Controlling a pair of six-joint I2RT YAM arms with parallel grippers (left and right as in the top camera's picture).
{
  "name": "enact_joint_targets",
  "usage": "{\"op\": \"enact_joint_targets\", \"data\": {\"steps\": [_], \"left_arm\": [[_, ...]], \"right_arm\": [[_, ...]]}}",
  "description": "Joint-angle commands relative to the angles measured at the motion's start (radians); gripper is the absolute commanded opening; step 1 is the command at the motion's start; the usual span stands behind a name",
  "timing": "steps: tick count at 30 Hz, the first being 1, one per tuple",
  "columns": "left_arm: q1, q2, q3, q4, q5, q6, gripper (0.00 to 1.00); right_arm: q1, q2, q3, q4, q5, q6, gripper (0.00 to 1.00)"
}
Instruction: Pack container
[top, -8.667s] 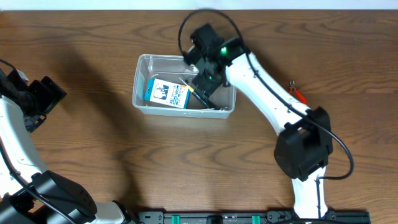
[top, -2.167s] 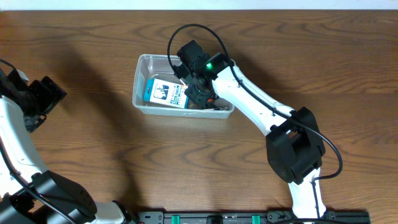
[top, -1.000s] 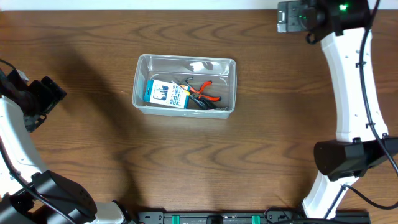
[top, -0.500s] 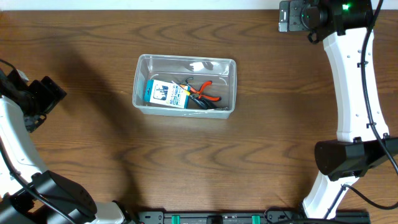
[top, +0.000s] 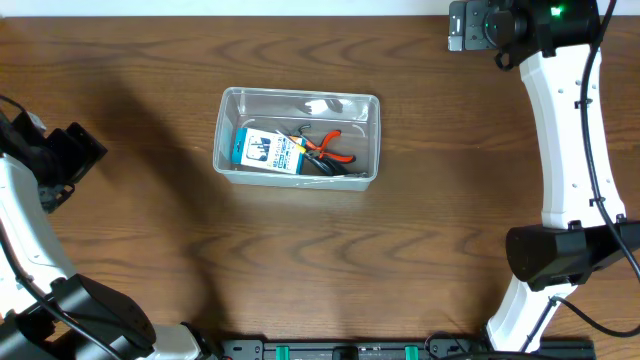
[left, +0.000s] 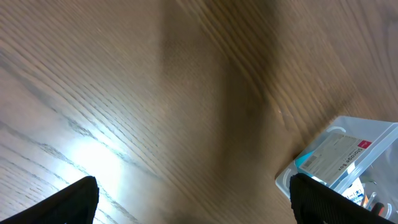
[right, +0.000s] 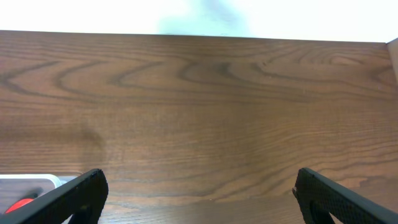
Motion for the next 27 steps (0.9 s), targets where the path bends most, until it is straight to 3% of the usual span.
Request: {"op": "enact_joint_targets", "data": {"steps": [1,8,18,21,27], "left_arm": [[-0.004,-0.009,0.011,-0.003,-0.005,0.017,0.90],[-0.004,-0.009,0.011,-0.003,-0.005,0.018,0.91],[-0.004,-0.009,0.011,-0.003,-0.005,0.018,0.91],[-0.004,-0.009,0.011,-0.003,-0.005,0.018,0.90],[-0.004,-0.009,0.011,-0.003,-0.005,0.018,0.90]], "right_arm": [[-0.003,-0.008,0.005,-0.001,-0.004,0.012,0.99],[0.084,-0.164,0.005,-0.010,-0.004,0.012,0.99],[0.172,-0.615,-0.066,0.024,-0.031,0.002,0.99],[0.135,-0.788,-0.225,0.106,-0.068,0.009,0.99],[0.047,-1.170,-0.755,0.343,-0.106,0.009,0.99]]}}
